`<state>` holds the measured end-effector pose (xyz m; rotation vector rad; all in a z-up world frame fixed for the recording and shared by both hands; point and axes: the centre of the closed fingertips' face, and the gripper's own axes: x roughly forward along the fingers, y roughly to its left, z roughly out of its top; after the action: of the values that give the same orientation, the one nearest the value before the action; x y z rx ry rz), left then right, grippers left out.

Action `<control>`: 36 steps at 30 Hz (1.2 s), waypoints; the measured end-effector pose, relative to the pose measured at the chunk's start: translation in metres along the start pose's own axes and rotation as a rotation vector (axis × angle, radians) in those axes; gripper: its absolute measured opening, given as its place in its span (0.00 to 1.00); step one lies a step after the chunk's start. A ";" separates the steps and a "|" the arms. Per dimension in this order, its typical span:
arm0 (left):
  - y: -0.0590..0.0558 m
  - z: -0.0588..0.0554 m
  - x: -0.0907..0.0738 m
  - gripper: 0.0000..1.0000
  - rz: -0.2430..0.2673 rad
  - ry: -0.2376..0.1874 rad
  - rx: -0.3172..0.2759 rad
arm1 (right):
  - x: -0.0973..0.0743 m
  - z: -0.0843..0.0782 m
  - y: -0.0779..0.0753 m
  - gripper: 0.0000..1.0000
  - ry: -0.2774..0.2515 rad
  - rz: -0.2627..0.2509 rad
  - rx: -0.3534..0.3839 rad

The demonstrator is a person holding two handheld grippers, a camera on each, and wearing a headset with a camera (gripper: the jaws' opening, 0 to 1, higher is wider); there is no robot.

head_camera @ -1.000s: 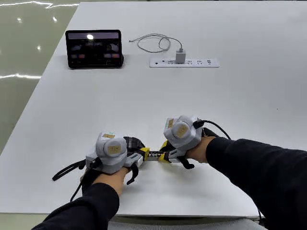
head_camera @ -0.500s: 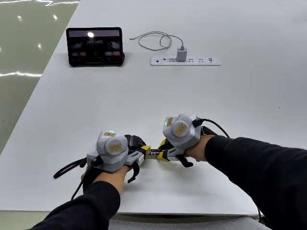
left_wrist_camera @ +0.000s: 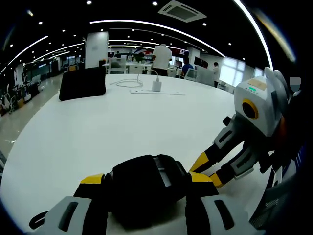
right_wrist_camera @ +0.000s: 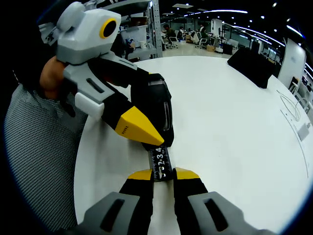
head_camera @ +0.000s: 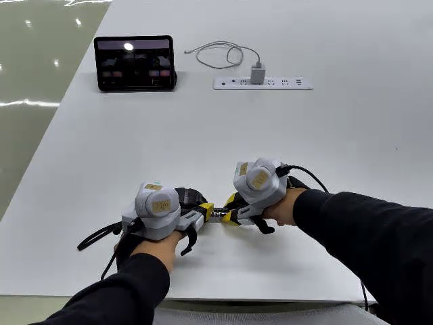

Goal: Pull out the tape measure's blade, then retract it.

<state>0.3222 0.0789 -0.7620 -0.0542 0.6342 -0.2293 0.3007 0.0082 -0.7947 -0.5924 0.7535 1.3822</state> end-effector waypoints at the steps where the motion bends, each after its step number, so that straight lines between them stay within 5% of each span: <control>1: 0.001 0.000 0.000 0.60 -0.004 0.000 -0.007 | 0.000 0.000 0.000 0.11 0.000 -0.005 0.014; 36: -0.001 -0.001 0.000 0.60 -0.021 0.006 -0.002 | 0.012 0.016 0.005 0.11 -0.043 0.011 0.011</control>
<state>0.3214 0.0779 -0.7627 -0.0624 0.6403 -0.2493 0.2979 0.0283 -0.7935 -0.5487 0.7301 1.3961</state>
